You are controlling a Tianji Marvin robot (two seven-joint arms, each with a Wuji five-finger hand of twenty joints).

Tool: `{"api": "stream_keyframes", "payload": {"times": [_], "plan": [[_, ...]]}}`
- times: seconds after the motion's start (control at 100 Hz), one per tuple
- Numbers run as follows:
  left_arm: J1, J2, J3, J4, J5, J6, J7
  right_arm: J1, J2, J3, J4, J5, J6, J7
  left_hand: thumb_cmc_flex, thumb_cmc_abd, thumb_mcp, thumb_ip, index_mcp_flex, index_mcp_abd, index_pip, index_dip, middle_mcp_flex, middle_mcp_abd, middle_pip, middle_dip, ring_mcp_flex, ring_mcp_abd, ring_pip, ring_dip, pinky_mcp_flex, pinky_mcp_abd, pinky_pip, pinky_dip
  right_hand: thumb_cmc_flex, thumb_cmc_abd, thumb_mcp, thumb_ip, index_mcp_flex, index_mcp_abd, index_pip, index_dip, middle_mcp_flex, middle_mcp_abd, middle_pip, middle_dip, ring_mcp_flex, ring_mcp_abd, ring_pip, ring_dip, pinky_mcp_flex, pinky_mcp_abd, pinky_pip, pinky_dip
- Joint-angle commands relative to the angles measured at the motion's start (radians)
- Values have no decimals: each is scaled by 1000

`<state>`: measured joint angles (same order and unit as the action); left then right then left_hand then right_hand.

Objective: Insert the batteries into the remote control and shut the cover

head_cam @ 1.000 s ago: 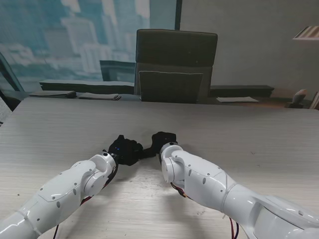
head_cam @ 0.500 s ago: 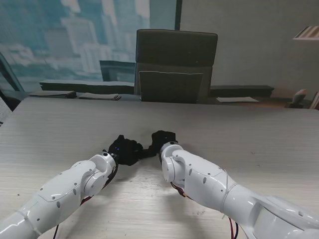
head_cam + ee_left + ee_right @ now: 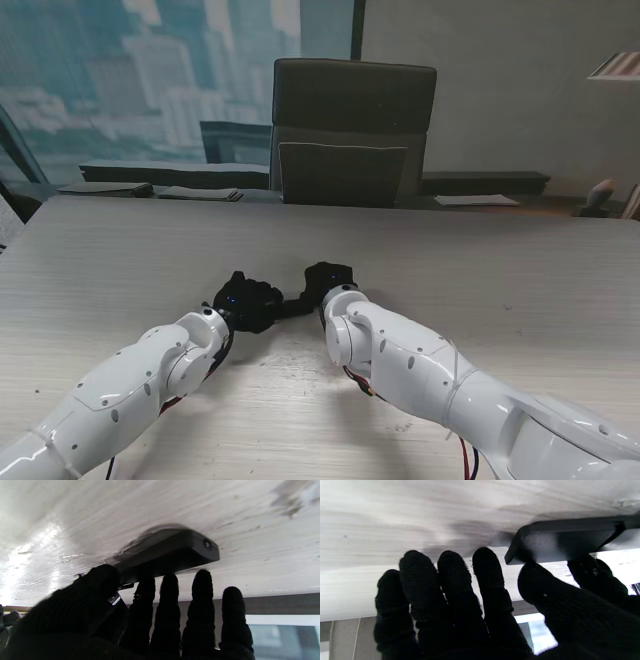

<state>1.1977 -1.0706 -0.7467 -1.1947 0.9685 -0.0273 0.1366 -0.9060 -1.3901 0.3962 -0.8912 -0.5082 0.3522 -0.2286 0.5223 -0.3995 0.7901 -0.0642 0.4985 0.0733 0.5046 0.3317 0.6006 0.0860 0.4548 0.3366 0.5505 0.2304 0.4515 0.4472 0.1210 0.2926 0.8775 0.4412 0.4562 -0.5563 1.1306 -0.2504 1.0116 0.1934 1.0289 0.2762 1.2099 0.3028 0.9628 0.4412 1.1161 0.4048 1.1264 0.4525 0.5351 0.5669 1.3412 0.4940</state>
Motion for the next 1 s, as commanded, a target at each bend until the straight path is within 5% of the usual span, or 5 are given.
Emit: {"api": "stream_keyframes", "payload": {"times": [0.0,0.75,0.86,0.89,0.99], "plan": [[14,7,-2,-6,7,13,-19,-25,7,-6,11,0,-4,22,-33,-13,-17,0,-25,8,-13,-2,-49,21,-4,16,-50,-7,-27,-8,-35,1,-28,-3,93,-88,-8,-1,2,-9,16,-19,25,18,20,-4,31,-14,9,-4,-5,-5,21,1],[50,26,-50,-42,41,20,-96,-24,7,-4,7,2,-24,19,-15,-33,-8,3,16,8,-3,-3,16,3,30,25,1,-5,-11,-1,-12,0,-17,-1,50,-75,-20,10,16,-10,1,-23,26,18,15,-5,28,-12,8,-10,-3,-4,20,-2],[40,23,-34,-25,28,20,-87,-25,8,-2,5,4,-30,19,0,-38,23,2,45,-5,68,34,60,-14,71,47,30,-7,3,5,-1,0,-6,5,-30,-41,-45,80,48,-6,-81,50,19,21,11,-4,20,-9,4,-10,-10,-3,16,-4],[37,22,-29,-21,27,19,-85,-25,8,-1,5,4,-32,18,3,-39,30,2,51,-16,91,45,71,-22,81,52,36,-7,6,6,1,1,-5,5,-61,-25,-55,120,59,-4,-129,136,17,23,9,-4,19,-9,3,-9,-13,-3,15,-4],[27,21,-13,-8,16,15,-81,-27,9,2,3,6,-38,16,15,-45,53,3,53,-33,163,84,83,-34,108,67,43,-11,9,7,6,0,-3,7,-121,-18,-86,128,59,-1,-148,169,10,26,6,-4,9,-5,-1,-9,-21,-3,11,-5]]}}
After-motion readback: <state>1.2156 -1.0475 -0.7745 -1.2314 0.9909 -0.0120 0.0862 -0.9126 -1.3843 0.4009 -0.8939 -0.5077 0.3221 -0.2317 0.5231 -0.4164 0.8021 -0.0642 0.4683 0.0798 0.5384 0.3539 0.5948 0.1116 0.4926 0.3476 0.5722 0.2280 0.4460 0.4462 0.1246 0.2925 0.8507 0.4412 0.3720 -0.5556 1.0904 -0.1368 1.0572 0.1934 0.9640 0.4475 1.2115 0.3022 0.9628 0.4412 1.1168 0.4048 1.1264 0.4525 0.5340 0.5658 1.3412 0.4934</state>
